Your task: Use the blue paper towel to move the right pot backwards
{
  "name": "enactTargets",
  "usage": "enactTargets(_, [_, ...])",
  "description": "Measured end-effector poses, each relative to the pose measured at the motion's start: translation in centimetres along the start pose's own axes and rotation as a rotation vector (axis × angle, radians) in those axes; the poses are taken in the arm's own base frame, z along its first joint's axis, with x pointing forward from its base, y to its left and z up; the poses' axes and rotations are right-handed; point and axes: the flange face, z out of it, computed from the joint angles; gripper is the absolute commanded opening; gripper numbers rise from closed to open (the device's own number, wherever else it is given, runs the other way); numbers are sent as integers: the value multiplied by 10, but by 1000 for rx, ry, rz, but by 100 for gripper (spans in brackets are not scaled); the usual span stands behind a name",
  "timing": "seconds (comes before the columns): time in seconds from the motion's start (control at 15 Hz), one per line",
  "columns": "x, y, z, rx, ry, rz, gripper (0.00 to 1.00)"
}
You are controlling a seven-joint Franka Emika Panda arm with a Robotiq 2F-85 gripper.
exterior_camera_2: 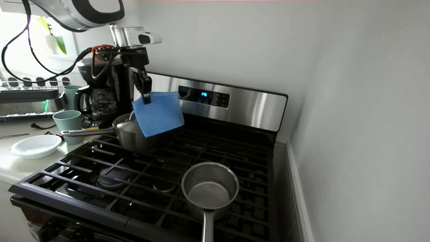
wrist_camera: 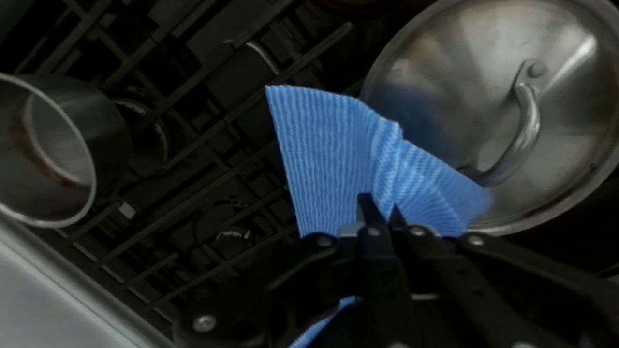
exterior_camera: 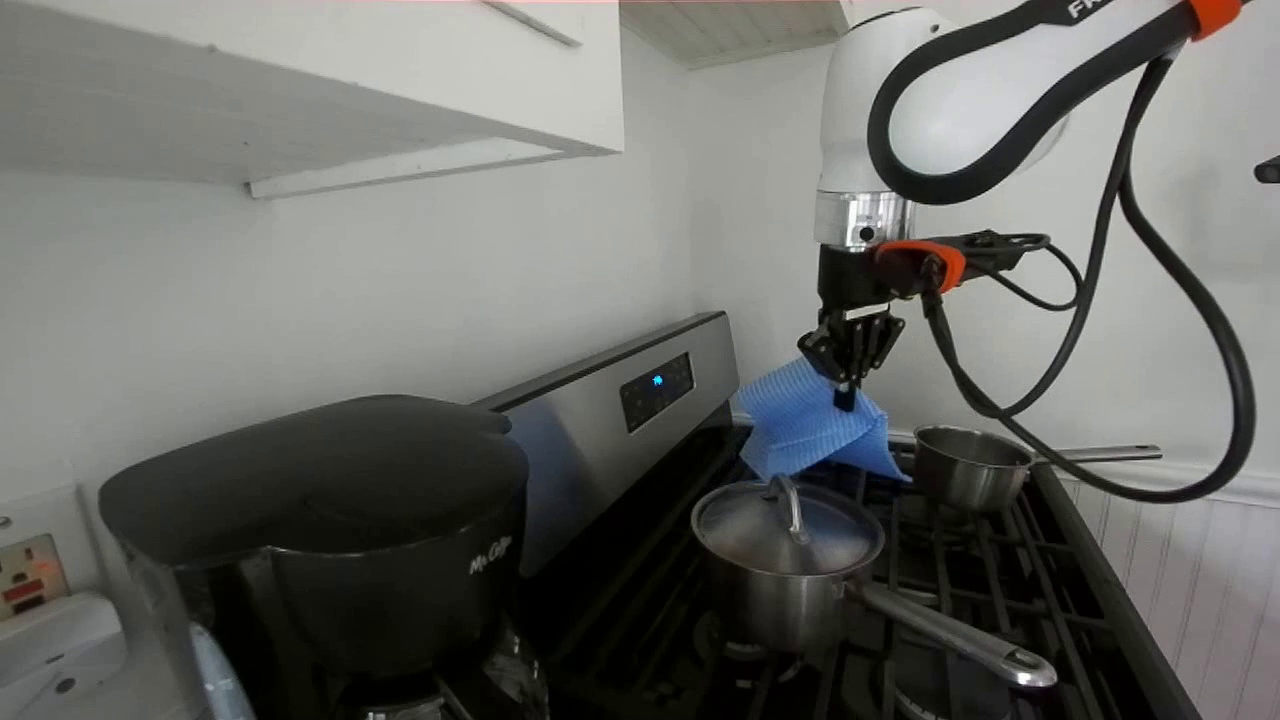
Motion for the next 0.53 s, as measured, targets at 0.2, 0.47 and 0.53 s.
enactTargets(0.2, [1, 36, -14, -51, 13, -105, 1])
enactTargets(0.47, [-1, 75, -18, -82, 15, -191, 2])
enactTargets(0.53, [-2, 75, -18, -82, 14, -196, 2])
